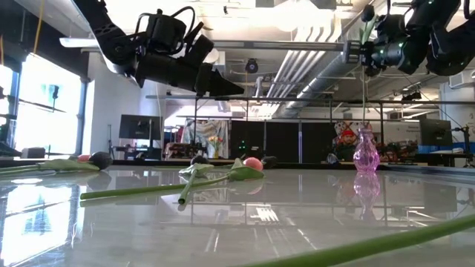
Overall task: Sort flowers into vase by color
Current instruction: Put the middle right black flower into the purple vase
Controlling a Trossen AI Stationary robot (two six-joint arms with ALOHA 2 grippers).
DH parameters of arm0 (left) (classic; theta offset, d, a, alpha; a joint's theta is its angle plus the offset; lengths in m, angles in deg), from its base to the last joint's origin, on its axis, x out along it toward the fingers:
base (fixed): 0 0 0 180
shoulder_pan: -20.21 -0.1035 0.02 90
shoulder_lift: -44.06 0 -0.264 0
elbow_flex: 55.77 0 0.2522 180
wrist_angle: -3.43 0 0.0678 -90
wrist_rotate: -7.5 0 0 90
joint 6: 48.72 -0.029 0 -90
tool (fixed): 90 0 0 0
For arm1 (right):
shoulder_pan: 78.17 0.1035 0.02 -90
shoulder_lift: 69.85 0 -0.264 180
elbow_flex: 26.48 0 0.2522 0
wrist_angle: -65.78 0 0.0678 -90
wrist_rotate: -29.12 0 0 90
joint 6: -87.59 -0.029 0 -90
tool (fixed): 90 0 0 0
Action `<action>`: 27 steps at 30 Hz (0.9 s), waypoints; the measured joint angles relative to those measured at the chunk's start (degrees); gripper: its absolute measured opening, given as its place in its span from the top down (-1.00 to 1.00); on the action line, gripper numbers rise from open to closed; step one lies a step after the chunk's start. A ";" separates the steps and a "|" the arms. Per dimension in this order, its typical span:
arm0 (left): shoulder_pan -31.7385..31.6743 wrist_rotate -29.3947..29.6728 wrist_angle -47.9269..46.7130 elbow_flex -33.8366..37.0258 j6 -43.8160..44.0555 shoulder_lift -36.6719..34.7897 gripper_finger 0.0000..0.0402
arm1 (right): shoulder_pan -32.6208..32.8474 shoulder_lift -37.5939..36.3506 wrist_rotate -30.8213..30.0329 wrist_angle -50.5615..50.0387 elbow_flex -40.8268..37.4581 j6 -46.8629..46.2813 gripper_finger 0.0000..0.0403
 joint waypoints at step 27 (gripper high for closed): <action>0.00 0.00 -1.38 0.01 0.00 0.00 1.00 | 3.47 -0.24 -5.20 -5.15 2.98 -0.89 0.96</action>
